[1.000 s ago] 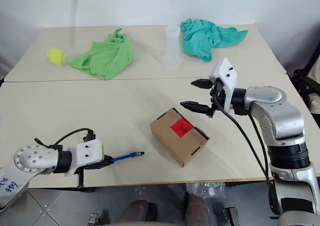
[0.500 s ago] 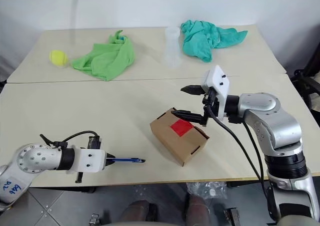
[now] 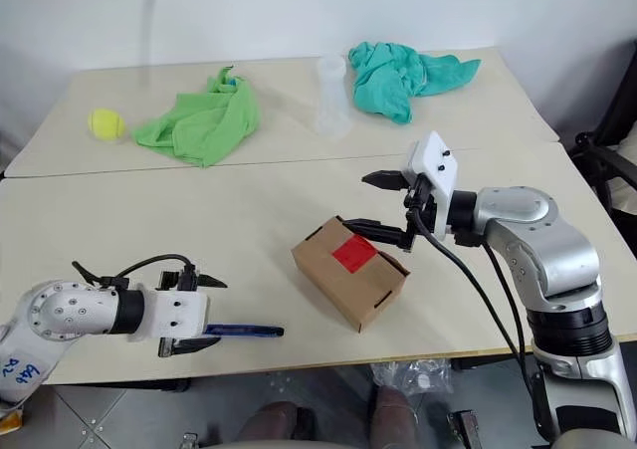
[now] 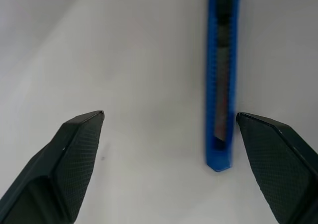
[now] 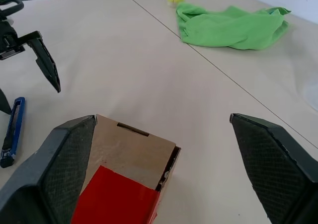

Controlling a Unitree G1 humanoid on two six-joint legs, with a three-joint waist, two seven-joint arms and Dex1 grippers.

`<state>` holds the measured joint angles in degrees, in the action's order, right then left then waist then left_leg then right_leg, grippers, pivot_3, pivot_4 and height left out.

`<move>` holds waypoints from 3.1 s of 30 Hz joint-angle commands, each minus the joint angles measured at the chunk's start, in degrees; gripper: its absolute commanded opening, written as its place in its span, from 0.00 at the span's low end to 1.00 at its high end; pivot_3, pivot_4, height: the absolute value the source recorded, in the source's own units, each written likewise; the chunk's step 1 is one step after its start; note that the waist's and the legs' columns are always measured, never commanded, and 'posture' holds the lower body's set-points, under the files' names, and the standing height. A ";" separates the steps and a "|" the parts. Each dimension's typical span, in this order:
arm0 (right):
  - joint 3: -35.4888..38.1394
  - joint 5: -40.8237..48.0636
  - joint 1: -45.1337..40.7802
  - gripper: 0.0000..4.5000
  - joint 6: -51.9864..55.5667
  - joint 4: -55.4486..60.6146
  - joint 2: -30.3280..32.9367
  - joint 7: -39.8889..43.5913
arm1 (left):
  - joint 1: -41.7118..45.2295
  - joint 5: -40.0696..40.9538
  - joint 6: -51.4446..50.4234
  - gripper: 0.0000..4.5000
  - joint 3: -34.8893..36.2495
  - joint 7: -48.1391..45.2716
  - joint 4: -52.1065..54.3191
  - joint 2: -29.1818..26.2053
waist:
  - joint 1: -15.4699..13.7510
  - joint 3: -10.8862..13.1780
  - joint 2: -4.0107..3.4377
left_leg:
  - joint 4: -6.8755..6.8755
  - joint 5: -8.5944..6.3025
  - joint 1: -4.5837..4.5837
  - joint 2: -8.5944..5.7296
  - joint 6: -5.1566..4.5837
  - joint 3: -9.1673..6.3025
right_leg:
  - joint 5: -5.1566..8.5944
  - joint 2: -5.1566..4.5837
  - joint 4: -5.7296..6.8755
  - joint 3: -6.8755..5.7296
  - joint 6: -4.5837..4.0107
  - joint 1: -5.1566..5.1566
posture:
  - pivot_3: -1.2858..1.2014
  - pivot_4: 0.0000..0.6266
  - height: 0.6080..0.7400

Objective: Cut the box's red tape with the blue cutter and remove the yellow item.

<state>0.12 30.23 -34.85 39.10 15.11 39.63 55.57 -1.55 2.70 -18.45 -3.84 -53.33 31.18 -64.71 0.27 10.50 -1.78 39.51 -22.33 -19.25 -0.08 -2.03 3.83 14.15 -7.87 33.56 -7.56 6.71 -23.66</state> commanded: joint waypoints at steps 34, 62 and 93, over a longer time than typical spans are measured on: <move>-17.78 0.65 -3.99 1.00 13.04 26.14 7.74 -0.33 | 1.95 3.02 -0.85 0.46 -11.38 -13.06 -11.47 9.21 | -1.55 -0.38 -0.48 | 0.18 -0.14 0.00 -0.24 -0.22 -0.05 | -0.03 -0.29 -0.02 -0.07 0.05 0.11 | 0.52 0.24 1.00; -39.22 -3.75 -11.55 1.00 30.74 24.38 -7.89 -15.78 | 3.75 -2.36 -8.84 0.10 -12.80 -8.87 -6.86 11.70 | -1.68 -0.71 -0.78 | 0.23 -0.18 0.03 -0.66 -0.61 -0.16 | -0.09 -0.59 -0.03 -0.10 0.17 0.29 | 0.52 0.24 1.00; -49.66 -17.72 -13.13 0.01 19.87 20.74 -5.25 -10.35 | 3.35 -0.88 -14.20 0.10 -12.22 -7.47 -4.38 10.29 | -1.54 -0.71 -0.77 | 0.42 -0.17 0.01 -0.63 -0.59 -0.16 | -0.17 -0.66 -0.13 -0.06 0.33 0.24 | 0.52 0.24 1.00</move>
<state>-49.29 13.45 -46.84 60.13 35.43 34.90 44.64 4.52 3.99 -29.95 -9.94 -61.11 30.55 -54.86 -1.27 9.79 -2.54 39.93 -22.50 -19.24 -0.71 -2.62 3.67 13.98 -8.54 33.44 -7.62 7.04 -23.42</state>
